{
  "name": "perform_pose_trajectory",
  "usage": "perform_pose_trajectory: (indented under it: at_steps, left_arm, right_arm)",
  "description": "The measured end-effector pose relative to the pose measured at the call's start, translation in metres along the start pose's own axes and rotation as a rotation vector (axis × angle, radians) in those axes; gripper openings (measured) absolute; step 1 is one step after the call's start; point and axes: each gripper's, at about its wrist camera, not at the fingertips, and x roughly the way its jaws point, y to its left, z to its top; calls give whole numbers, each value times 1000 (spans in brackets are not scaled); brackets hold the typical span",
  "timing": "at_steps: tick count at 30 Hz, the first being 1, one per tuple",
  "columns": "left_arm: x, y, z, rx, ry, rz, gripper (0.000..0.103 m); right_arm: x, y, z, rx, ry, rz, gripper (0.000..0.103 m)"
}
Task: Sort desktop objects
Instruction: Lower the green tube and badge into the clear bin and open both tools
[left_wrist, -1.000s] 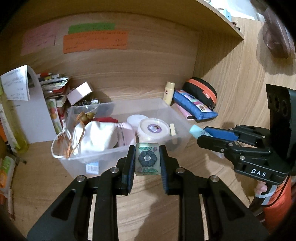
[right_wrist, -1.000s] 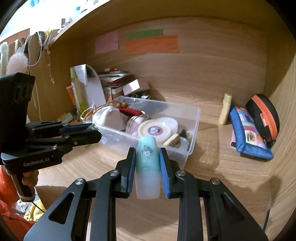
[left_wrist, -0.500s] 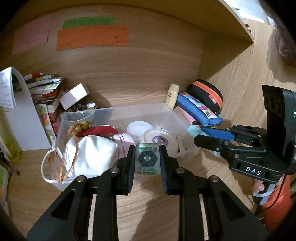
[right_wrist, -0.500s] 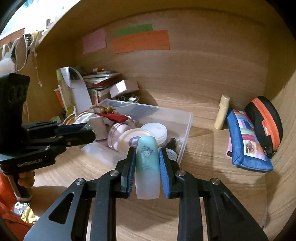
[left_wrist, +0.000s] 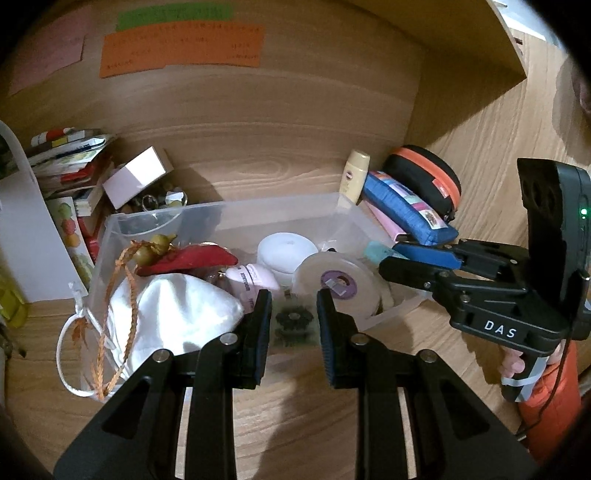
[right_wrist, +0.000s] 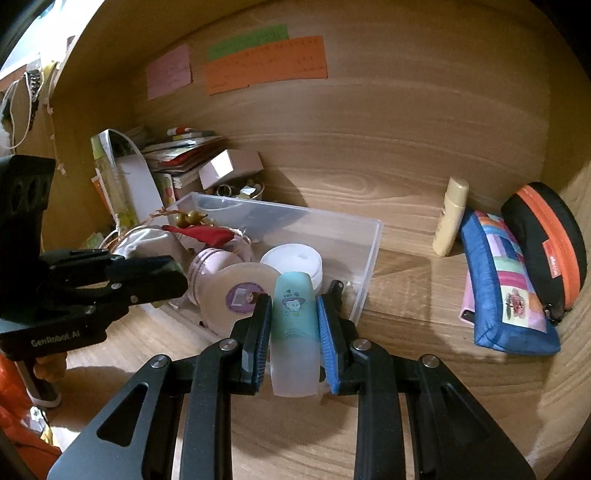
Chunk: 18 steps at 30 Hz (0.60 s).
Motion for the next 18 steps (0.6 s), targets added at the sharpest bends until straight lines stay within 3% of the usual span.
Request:
perform_pose_trajectory:
  at_steps: [9,11,13,18]
  left_arm:
    - [2,0,1,1,3,-7,24]
    - [0,-1,1,-1,-1,-9,24]
    - [-3,-3,1,2,-7,-13,24]
    - [-17,-11,1,24,-33,-6,24]
  right_arm:
    - [10,3,1,-13,14,-25,23]
    - [10,5,1,-18,9,-35,29]
    - [5,8,2,-23,-10,-45,44]
    - [-14,15,3,-38,-67,-62,56]
